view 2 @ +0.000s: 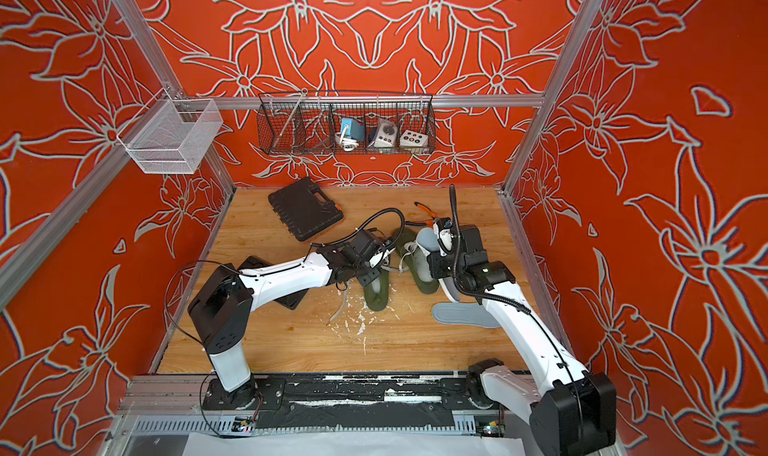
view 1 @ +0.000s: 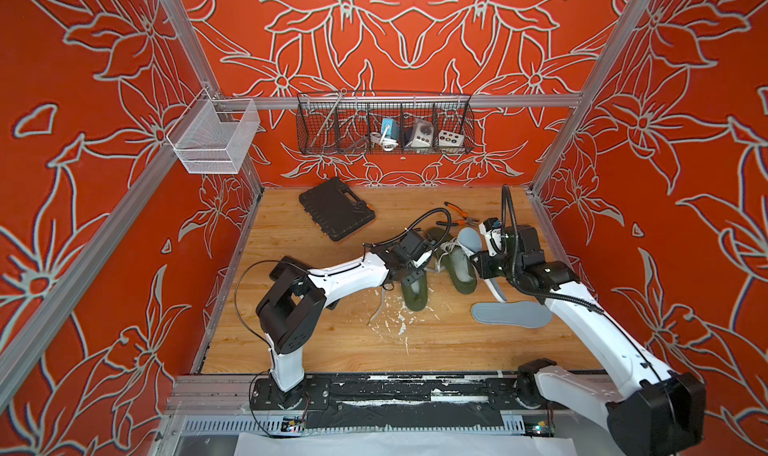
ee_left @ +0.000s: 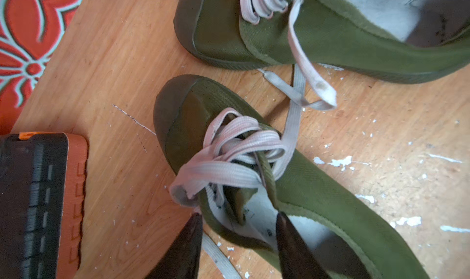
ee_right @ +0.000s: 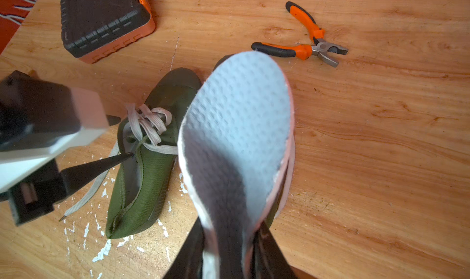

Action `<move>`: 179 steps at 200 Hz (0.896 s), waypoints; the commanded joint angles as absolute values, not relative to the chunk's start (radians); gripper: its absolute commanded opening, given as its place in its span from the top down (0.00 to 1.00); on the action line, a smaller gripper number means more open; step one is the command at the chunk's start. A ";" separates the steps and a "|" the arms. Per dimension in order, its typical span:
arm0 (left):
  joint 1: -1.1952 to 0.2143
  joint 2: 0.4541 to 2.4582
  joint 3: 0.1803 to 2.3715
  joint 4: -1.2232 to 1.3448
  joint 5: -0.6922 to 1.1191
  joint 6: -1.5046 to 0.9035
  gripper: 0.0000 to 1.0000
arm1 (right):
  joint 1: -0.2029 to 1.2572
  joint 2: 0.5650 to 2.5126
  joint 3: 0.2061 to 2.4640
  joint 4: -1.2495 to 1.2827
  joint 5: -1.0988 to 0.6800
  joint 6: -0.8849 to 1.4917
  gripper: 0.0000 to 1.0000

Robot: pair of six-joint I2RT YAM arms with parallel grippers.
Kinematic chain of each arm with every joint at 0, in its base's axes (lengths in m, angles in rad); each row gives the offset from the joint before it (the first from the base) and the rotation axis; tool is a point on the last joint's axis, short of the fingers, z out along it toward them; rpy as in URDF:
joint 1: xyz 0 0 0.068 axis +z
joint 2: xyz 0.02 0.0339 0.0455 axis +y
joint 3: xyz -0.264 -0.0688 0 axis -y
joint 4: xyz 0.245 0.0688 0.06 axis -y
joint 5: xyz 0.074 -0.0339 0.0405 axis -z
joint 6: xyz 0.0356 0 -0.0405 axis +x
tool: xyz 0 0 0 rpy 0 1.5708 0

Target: Insert the insole into the shoe

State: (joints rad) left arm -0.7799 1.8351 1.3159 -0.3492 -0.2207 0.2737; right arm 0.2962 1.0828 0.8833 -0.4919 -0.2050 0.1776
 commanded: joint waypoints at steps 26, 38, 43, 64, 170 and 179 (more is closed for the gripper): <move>-0.780 1.914 1.415 -0.396 -0.314 0.260 0.61 | 0.281 1.061 0.873 -0.512 -0.229 0.166 0.71; -0.780 1.922 1.427 -0.398 -0.323 0.269 0.62 | 0.279 1.061 0.873 -0.514 -0.233 0.165 0.71; -0.779 1.925 1.434 -0.403 -0.327 0.274 0.63 | 0.277 1.060 0.872 -0.514 -0.233 0.166 0.71; -0.779 1.929 1.452 -0.420 -0.342 0.286 0.66 | 0.276 1.055 0.868 -0.515 -0.238 0.166 0.71; -0.779 1.957 1.496 -0.429 -0.299 0.255 0.61 | 0.271 1.065 0.877 -0.518 -0.239 0.160 0.70; -0.779 1.960 1.498 -0.422 -0.303 0.255 0.61 | 0.270 1.067 0.876 -0.518 -0.239 0.160 0.69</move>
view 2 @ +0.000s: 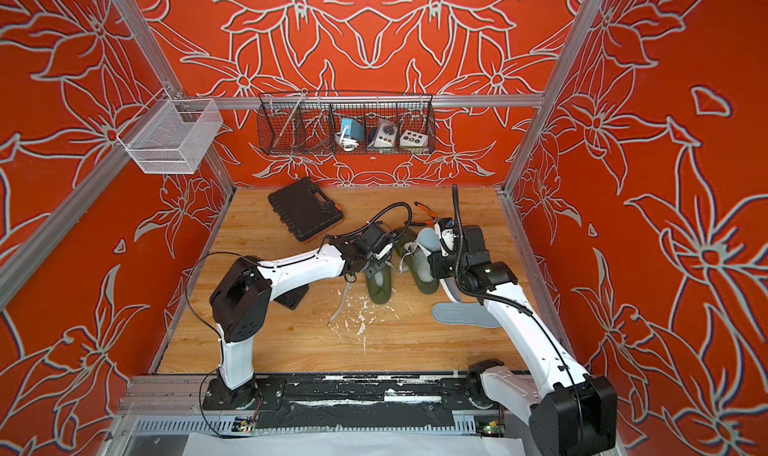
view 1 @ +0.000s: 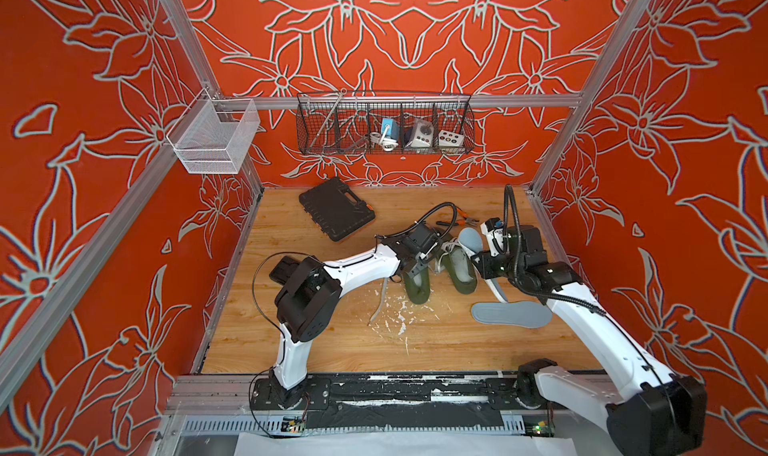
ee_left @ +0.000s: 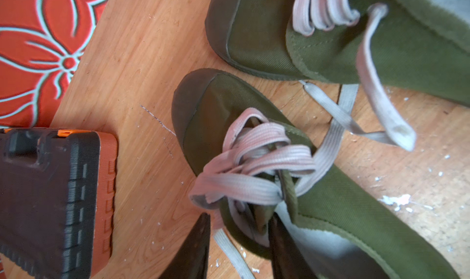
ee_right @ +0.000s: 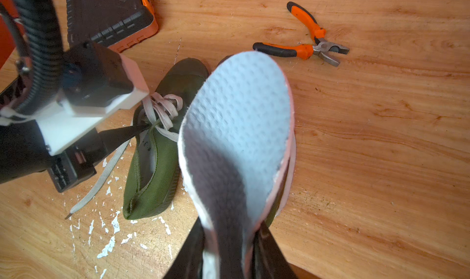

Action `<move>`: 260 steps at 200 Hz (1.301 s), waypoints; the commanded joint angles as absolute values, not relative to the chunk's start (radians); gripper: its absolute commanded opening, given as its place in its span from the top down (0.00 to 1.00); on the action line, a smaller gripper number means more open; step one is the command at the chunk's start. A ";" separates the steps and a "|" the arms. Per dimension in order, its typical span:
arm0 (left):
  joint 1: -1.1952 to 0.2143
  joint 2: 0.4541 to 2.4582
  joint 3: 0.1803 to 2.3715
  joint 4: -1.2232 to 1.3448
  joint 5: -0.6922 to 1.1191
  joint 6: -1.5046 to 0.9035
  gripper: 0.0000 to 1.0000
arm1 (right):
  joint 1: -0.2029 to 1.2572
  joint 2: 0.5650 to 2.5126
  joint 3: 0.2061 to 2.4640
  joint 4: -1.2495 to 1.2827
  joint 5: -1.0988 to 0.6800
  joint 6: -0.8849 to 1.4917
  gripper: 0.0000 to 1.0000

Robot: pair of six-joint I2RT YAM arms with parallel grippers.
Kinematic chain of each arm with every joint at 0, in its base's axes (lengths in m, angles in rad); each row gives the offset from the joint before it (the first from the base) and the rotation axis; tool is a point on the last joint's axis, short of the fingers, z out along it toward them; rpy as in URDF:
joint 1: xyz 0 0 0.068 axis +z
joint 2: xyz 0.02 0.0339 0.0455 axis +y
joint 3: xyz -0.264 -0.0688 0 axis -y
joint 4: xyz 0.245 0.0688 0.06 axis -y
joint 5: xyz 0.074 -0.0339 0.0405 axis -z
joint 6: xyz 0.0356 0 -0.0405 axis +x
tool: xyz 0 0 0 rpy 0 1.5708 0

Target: Insert the insole into the shoe

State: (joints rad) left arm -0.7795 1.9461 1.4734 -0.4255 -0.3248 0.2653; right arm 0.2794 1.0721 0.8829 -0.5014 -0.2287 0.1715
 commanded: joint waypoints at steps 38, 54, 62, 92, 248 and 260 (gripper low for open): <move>-0.779 2.006 1.555 -0.456 -0.389 0.241 0.71 | 0.270 1.070 0.884 -0.525 -0.247 0.160 0.70; -0.779 2.009 1.570 -0.459 -0.370 0.232 0.79 | 0.269 1.069 0.887 -0.528 -0.247 0.156 0.70; -0.779 2.007 1.575 -0.458 -0.363 0.227 0.83 | 0.269 1.068 0.888 -0.531 -0.247 0.154 0.70; -0.778 2.024 1.622 -0.519 -0.337 0.196 0.97 | 0.268 1.068 0.892 -0.542 -0.247 0.149 0.71; -0.525 1.968 1.665 -0.654 0.521 -0.246 1.00 | 0.295 1.207 1.151 -0.952 -0.276 -0.078 0.76; -0.511 1.938 1.608 -0.590 0.572 -0.276 1.00 | 0.322 1.221 1.163 -0.981 -0.257 -0.100 0.76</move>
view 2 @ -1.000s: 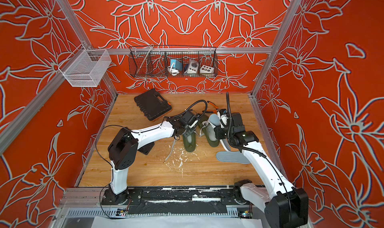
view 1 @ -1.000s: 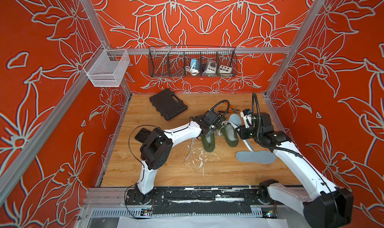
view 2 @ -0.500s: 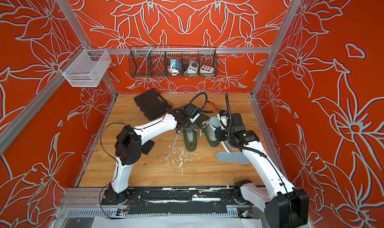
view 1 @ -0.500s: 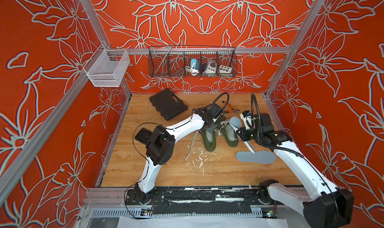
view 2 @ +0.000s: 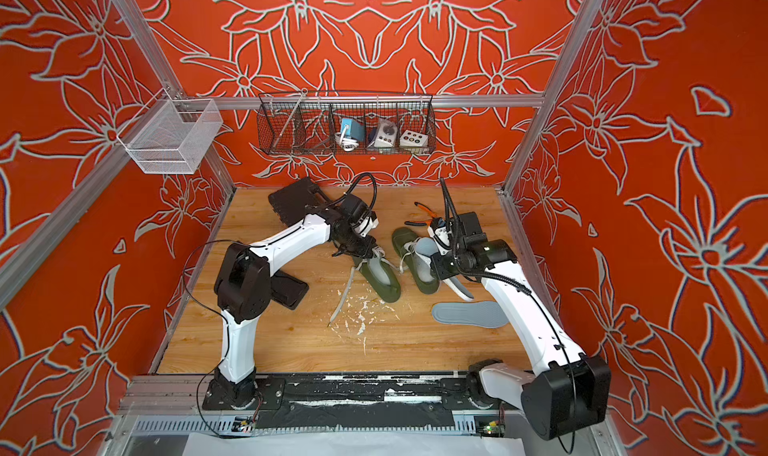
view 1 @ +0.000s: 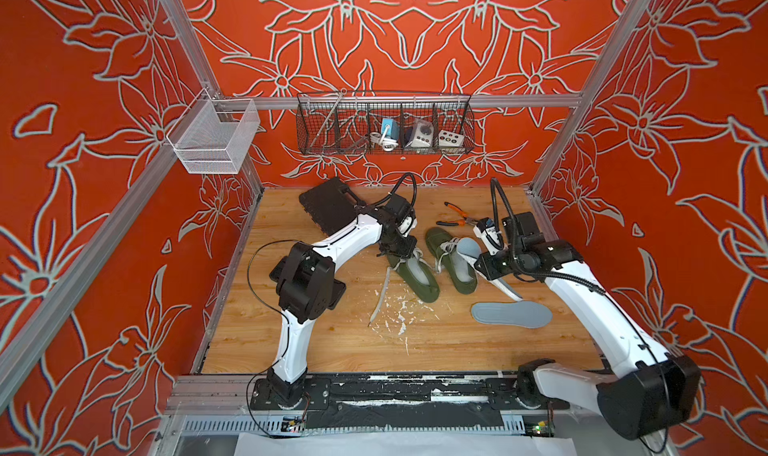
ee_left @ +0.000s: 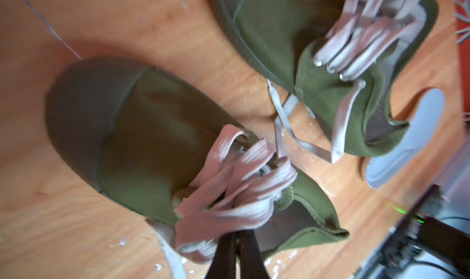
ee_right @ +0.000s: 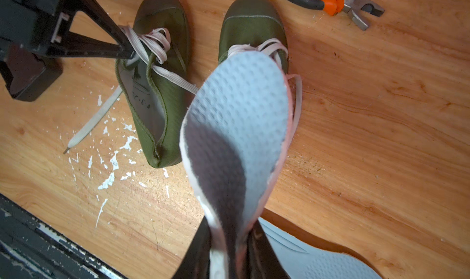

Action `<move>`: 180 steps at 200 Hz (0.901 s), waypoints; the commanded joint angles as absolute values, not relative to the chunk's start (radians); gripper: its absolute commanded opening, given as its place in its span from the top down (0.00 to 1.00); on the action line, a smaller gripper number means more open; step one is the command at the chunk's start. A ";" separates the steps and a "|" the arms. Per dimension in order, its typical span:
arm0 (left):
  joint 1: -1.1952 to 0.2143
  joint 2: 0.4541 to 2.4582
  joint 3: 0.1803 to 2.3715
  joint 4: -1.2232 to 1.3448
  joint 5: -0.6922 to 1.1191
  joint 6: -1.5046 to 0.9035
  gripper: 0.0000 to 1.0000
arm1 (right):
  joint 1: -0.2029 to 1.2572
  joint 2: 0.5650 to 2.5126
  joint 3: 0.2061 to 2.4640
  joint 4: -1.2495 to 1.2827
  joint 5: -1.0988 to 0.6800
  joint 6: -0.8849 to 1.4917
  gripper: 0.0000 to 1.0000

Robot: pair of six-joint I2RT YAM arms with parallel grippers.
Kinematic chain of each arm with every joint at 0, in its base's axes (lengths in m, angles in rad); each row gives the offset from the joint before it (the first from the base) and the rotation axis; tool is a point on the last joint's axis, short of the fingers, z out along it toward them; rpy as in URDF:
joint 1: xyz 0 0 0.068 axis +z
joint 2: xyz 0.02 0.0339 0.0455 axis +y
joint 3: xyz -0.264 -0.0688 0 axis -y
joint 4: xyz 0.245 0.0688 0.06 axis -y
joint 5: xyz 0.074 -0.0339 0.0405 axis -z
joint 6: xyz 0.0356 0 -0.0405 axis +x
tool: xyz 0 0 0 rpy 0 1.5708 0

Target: Insert the insole into the shoe

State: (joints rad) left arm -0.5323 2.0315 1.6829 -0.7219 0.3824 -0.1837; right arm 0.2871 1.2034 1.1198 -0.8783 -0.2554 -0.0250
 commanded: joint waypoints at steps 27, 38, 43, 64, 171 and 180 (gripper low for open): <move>-0.486 1.893 1.528 -0.507 0.642 -0.322 1.00 | 0.388 1.249 1.178 -1.013 -0.222 -0.135 0.77; -0.480 1.882 1.501 -0.484 0.659 -0.337 1.00 | 0.417 1.265 1.185 -1.023 -0.208 -0.148 0.76; -0.478 1.876 1.489 -0.476 0.662 -0.342 1.00 | 0.432 1.273 1.191 -1.031 -0.199 -0.151 0.77; -0.465 1.856 1.420 -0.409 0.662 -0.412 1.00 | 0.492 1.319 1.215 -1.052 -0.158 -0.164 0.77; -0.445 1.775 1.168 -0.050 0.767 -0.690 1.00 | 0.662 1.474 1.296 -1.055 -0.074 -0.106 0.81; -0.443 1.775 1.162 -0.041 0.775 -0.696 1.00 | 0.680 1.476 1.290 -1.049 -0.059 -0.110 0.81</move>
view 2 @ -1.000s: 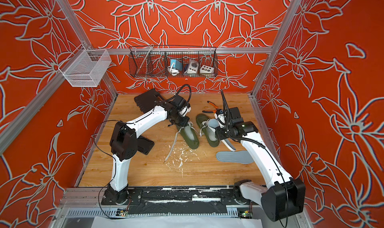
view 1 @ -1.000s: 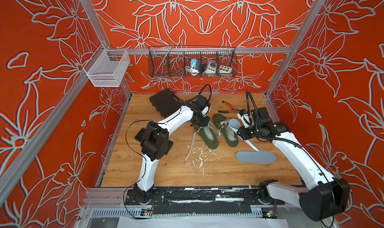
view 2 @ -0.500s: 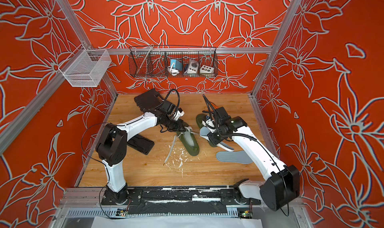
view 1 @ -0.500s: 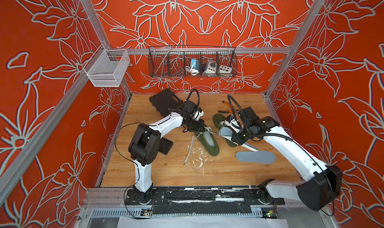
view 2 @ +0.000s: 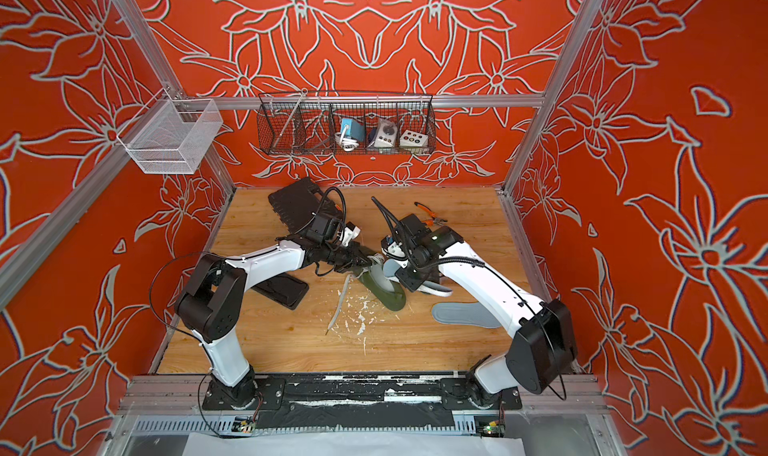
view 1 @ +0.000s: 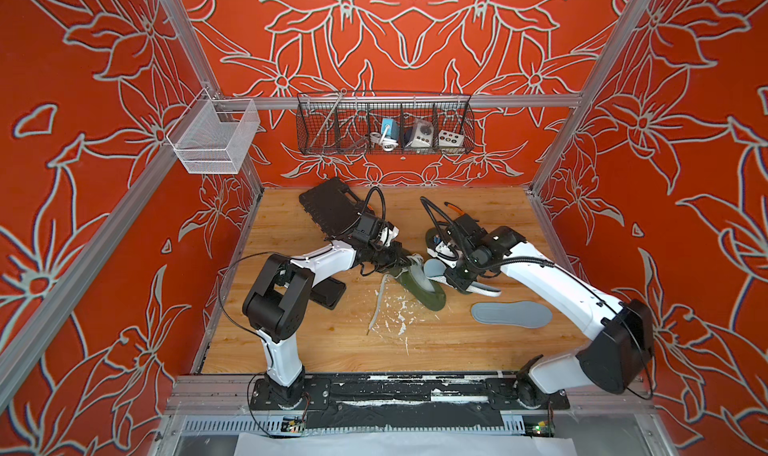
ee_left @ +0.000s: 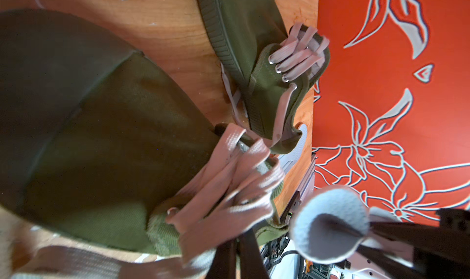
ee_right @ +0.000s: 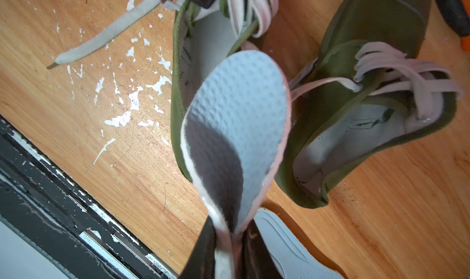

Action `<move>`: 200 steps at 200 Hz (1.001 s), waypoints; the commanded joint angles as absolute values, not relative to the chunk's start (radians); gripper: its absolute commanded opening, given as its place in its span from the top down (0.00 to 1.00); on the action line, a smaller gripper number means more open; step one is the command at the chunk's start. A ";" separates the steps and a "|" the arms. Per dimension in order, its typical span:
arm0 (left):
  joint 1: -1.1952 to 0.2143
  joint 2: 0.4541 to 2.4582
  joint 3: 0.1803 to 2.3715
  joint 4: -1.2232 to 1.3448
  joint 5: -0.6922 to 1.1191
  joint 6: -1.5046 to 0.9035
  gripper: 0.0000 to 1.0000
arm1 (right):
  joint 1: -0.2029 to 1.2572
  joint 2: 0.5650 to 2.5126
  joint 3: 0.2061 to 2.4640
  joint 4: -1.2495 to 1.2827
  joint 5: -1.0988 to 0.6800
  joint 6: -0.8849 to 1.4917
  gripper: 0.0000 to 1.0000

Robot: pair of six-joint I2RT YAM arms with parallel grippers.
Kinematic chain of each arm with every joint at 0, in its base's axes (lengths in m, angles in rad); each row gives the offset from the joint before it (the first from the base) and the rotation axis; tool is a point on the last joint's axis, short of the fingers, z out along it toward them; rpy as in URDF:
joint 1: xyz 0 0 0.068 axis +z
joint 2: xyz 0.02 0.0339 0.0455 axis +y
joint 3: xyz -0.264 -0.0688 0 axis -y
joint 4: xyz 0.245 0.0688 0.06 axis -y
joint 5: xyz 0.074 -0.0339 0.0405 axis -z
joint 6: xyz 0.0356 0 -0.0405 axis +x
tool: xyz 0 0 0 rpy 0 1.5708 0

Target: Insert the insole into the shoe

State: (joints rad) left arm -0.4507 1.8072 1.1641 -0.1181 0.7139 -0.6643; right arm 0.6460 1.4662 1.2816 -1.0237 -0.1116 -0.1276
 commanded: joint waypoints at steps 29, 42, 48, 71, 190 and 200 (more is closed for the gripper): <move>-0.443 1.774 1.154 -0.029 0.779 -0.699 1.00 | 0.718 1.499 1.291 -1.046 -0.021 -0.135 0.81; -0.443 1.772 1.148 -0.022 0.778 -0.705 1.00 | 0.721 1.521 1.304 -1.056 -0.021 -0.136 0.82; -0.443 1.771 1.145 -0.016 0.778 -0.708 1.00 | 0.725 1.531 1.309 -1.056 -0.019 -0.136 0.82; -0.443 1.771 1.124 0.010 0.781 -0.726 1.00 | 0.736 1.560 1.325 -1.091 -0.006 -0.135 0.83; -0.443 1.750 1.066 0.066 0.779 -0.762 1.00 | 0.779 1.698 1.433 -1.132 -0.005 -0.130 0.86; -0.443 1.750 1.066 0.067 0.779 -0.763 1.00 | 0.789 1.695 1.430 -1.133 -0.009 -0.130 0.86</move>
State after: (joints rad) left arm -0.4438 1.8008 1.0653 0.0254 0.7425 -0.7494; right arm 0.7628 1.6878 1.4067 -1.1046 -0.0074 -0.1211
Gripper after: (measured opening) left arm 0.047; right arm 0.143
